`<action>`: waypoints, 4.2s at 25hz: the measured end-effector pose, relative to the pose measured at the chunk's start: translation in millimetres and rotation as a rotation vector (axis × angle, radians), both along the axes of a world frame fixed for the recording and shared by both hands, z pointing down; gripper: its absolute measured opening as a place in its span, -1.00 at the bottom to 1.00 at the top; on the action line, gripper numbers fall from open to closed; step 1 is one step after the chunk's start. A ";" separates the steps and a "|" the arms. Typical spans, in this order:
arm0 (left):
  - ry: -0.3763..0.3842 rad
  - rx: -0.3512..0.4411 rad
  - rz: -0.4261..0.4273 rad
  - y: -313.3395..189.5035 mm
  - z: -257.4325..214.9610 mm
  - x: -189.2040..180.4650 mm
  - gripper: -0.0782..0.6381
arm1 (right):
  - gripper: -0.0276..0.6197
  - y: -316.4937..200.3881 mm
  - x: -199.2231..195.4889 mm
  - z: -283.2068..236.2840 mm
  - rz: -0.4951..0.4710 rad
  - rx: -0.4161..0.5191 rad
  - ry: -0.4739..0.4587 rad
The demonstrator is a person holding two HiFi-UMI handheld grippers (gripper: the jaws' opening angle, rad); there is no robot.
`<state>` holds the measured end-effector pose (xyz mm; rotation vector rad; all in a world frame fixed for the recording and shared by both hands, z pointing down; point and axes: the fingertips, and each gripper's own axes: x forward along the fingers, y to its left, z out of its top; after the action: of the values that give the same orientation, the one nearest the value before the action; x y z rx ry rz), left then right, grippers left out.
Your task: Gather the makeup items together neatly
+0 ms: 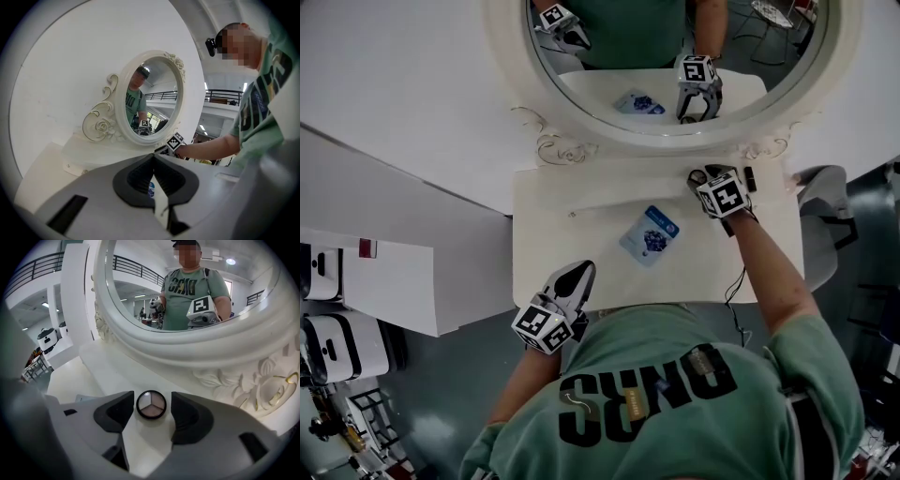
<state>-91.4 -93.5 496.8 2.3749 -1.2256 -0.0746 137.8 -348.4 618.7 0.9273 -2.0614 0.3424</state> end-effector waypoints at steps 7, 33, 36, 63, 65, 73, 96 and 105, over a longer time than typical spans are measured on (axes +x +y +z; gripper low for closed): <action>0.006 0.021 0.017 -5.4 -3.3 1.4 -0.76 | -0.18 76.6 -41.2 -63.9 -0.163 0.043 -0.273; -0.011 -0.036 -0.004 37.8 14.2 -8.1 -0.76 | -0.13 135.8 -35.9 99.3 0.084 -0.263 -0.116; -0.008 -0.059 -0.038 47.6 23.3 -28.3 -0.76 | -0.11 131.1 -39.2 112.5 0.106 -0.230 -0.066; 0.007 -0.002 -0.026 40.3 2.3 -29.9 -0.76 | -0.91 76.5 -66.0 -36.6 -0.138 -0.002 -0.209; 0.008 -0.003 -0.025 39.3 1.6 -27.6 -0.76 | -0.91 55.1 -65.3 -41.2 -0.137 0.001 -0.198; 0.008 -0.021 -0.046 37.3 6.6 -30.8 -0.76 | -0.91 0.7 -65.5 -11.4 -0.099 0.077 0.001; 0.002 0.050 0.032 11.9 -17.0 -0.3 -0.76 | -0.38 77.2 15.3 -105.8 0.061 0.251 -0.300; -0.024 0.160 0.098 -35.5 -67.7 105.5 -0.76 | -0.70 134.6 128.5 -156.4 0.118 0.268 -0.463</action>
<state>14.1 -129.0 429.1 2.5768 -1.1504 -0.1166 266.3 -213.8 462.3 1.2223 -2.5244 0.3758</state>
